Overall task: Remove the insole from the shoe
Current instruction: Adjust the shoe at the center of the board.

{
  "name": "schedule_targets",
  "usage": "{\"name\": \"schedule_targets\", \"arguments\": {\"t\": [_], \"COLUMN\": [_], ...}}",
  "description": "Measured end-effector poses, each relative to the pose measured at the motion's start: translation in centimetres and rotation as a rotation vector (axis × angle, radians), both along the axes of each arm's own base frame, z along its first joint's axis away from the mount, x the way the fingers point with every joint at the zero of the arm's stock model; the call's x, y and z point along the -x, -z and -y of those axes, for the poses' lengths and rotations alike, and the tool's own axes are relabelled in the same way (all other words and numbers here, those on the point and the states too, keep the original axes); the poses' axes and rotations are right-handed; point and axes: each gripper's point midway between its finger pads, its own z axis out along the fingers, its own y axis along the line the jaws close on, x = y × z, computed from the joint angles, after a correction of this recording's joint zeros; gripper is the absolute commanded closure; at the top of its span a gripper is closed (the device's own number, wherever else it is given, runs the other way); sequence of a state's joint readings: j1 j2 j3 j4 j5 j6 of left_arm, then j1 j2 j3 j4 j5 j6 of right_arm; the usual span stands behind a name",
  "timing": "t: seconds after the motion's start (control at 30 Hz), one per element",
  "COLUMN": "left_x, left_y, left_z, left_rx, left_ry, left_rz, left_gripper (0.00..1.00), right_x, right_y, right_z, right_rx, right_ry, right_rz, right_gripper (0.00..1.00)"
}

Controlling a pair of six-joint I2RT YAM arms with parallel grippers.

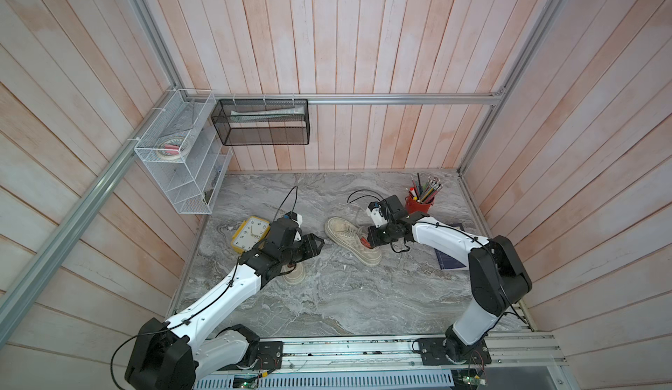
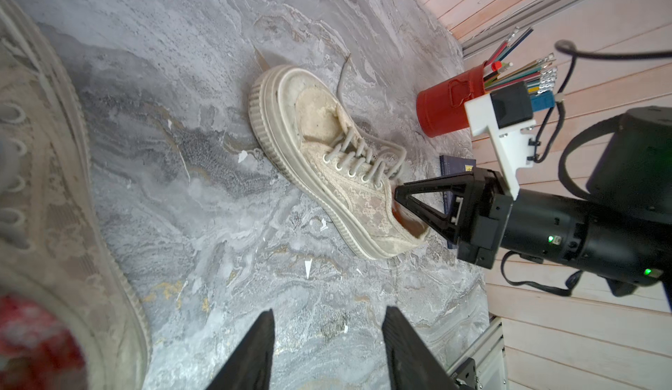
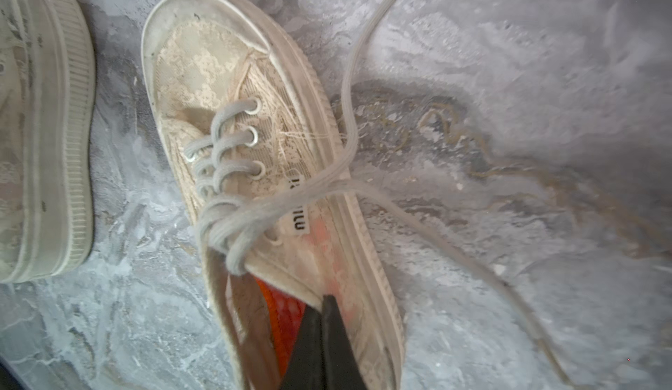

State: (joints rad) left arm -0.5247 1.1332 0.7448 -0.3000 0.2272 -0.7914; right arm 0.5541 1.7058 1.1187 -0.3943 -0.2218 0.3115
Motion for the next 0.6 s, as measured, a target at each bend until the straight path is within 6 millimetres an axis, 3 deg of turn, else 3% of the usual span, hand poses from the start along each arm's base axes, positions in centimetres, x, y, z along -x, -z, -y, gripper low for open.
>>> {"name": "schedule_targets", "arguments": {"t": [0.17, 0.37, 0.4, 0.6], "left_x": [0.7, 1.8, 2.0, 2.8], "left_y": [1.1, 2.1, 2.3, 3.4], "left_z": [0.6, 2.5, 2.8, 3.7], "left_rx": [0.006, 0.02, 0.02, 0.023], "left_ry": [0.005, 0.033, 0.038, 0.04], "left_rz": [-0.046, -0.099, -0.108, -0.164], "left_gripper": [0.48, 0.5, 0.51, 0.53], "right_x": [2.4, 3.9, 4.1, 4.2], "right_y": [0.0, -0.4, -0.5, -1.0], "right_z": [-2.7, -5.3, -5.5, -5.1], "right_rx": [-0.072, -0.133, -0.135, -0.152], "right_ry": [0.09, 0.193, 0.201, 0.262], "right_rz": [-0.048, -0.075, -0.077, -0.065], "right_gripper": [1.0, 1.0, 0.97, 0.56]}}
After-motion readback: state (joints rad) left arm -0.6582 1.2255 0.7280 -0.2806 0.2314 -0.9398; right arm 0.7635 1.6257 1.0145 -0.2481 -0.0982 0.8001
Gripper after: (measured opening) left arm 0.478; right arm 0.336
